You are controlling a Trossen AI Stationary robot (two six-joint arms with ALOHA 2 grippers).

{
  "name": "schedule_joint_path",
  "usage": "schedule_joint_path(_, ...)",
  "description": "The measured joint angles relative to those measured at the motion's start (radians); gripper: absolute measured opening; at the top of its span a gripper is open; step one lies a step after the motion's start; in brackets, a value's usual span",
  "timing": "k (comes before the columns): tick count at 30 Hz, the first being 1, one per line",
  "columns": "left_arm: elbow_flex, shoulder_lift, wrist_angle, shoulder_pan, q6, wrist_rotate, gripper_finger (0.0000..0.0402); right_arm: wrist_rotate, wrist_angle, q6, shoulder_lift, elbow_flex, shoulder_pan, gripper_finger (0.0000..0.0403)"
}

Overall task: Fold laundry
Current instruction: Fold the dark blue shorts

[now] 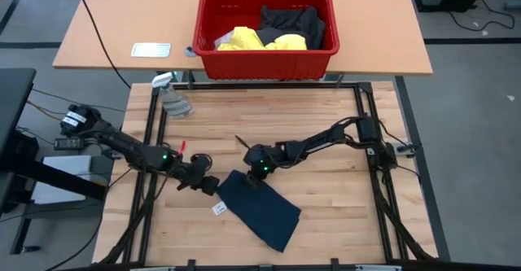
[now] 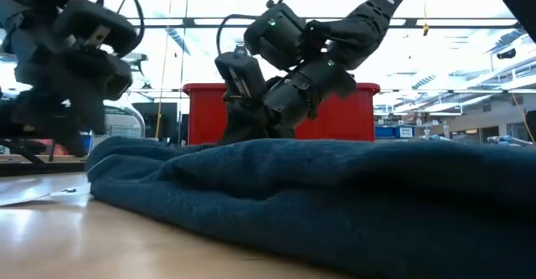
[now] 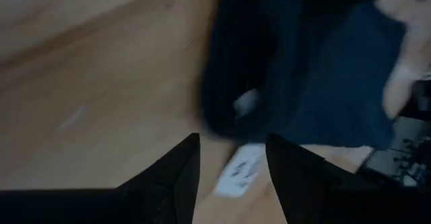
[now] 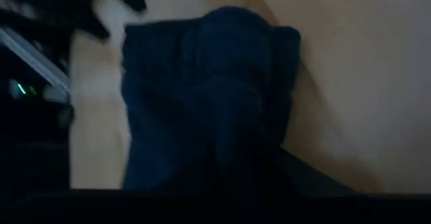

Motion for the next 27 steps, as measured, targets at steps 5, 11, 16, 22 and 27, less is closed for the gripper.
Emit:
schedule_joint_path(5,0.0,0.004,-0.042,-0.058,-0.076,-0.013,0.0174,0.002,-0.122,-0.066,0.006,0.06,-0.011,0.0014)
schedule_joint_path(11,0.0,0.008,-0.007,-0.12,-0.173,-0.117,0.0174,0.184,-0.211,-0.048,-0.04,0.077,-0.005,0.0008)
schedule_joint_path(16,0.0,0.008,-0.052,-0.131,-0.206,-0.341,0.0174,0.351,-0.211,0.057,-0.089,0.078,0.022,0.0008)
schedule_joint_path(22,0.0,0.008,-0.074,-0.045,-0.139,-0.434,0.0177,0.45,-0.175,0.119,-0.091,0.079,0.085,0.0007)
schedule_joint_path(27,0.0,0.008,-0.055,0.007,-0.096,-0.37,0.0205,0.565,-0.21,0.169,-0.092,0.079,0.112,0.0007)
